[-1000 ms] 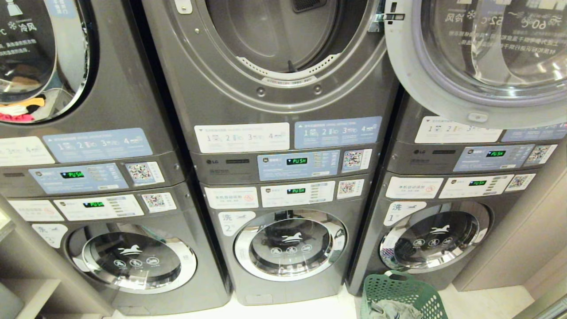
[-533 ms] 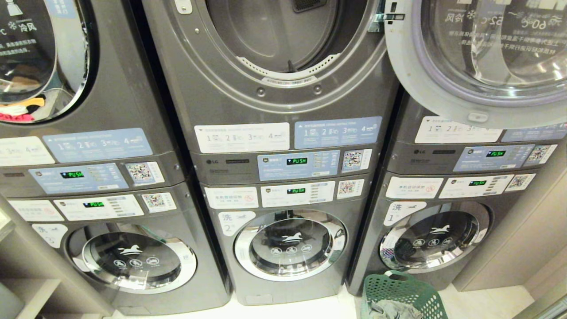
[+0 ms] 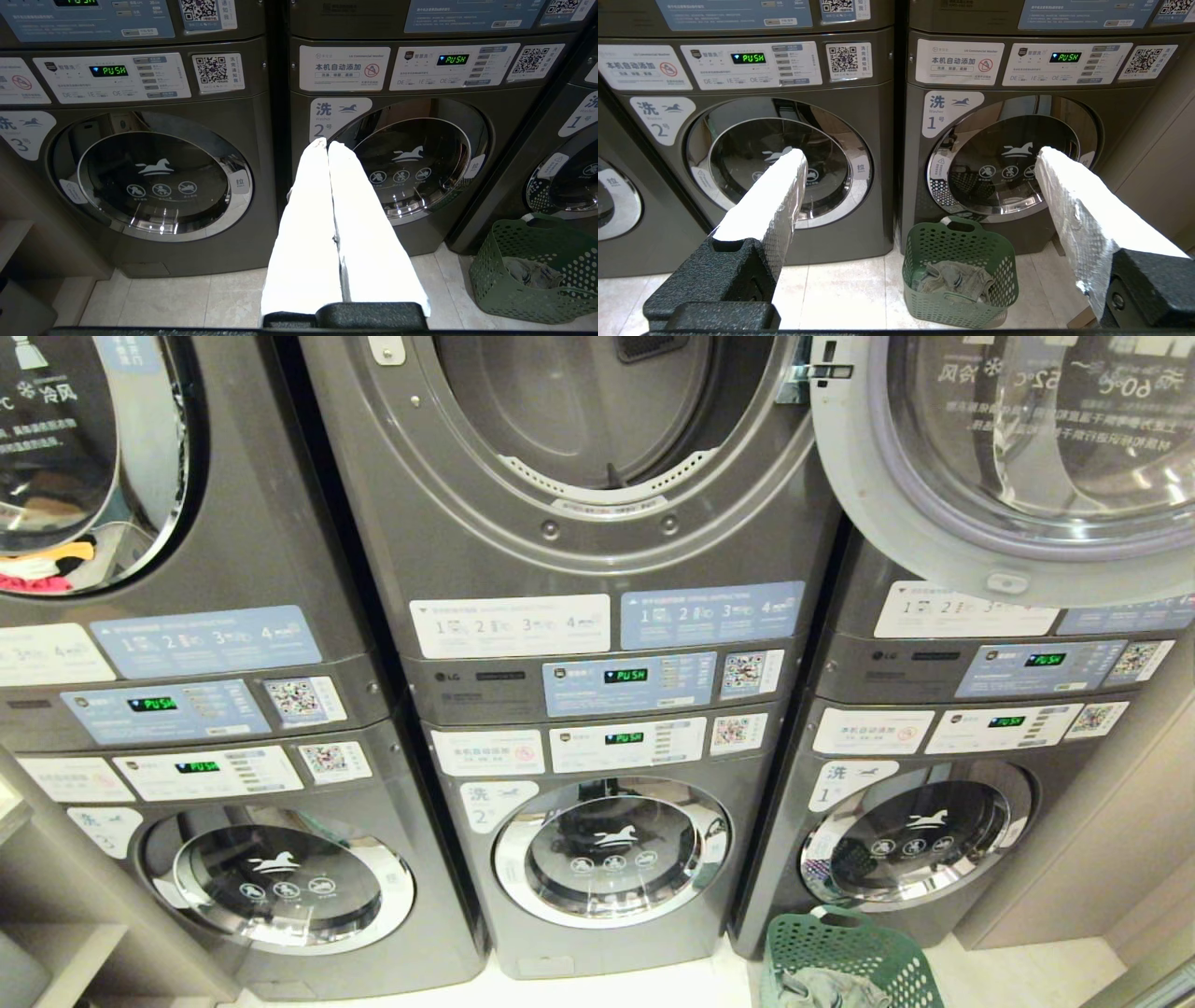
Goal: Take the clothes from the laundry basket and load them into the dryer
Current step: Take the clothes out of the basket
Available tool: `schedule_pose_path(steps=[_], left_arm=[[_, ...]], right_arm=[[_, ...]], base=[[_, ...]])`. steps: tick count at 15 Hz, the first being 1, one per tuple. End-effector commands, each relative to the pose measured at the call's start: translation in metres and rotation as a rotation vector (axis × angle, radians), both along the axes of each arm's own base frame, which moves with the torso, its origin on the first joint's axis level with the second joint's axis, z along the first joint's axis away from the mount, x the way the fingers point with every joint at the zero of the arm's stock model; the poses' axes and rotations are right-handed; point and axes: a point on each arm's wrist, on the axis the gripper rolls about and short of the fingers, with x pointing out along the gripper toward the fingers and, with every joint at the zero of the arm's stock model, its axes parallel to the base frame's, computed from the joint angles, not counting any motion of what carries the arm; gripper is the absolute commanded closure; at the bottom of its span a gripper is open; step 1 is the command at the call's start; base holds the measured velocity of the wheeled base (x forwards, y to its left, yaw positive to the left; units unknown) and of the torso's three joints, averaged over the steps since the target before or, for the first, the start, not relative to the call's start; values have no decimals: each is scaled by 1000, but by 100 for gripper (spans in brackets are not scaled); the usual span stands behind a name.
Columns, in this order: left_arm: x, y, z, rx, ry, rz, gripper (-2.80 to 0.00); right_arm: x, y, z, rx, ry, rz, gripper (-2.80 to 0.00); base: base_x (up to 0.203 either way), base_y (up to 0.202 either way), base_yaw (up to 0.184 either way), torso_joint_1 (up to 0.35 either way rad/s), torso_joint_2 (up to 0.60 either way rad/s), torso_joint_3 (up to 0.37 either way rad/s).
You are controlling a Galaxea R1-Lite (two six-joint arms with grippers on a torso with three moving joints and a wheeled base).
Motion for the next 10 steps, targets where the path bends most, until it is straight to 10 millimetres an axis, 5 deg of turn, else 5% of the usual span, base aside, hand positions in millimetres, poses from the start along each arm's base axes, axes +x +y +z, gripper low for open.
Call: schedule_pose_path(steps=[1, 10], left_arm=[[0, 0, 0, 0, 1, 1, 0], [0, 0, 0, 0, -1, 1, 0]], right_arm=[[0, 0, 0, 0, 1, 0, -280], [0, 0, 0, 0, 1, 0, -280]], base=[[0, 0, 0, 0, 0, 0], [0, 0, 0, 0, 0, 0]])
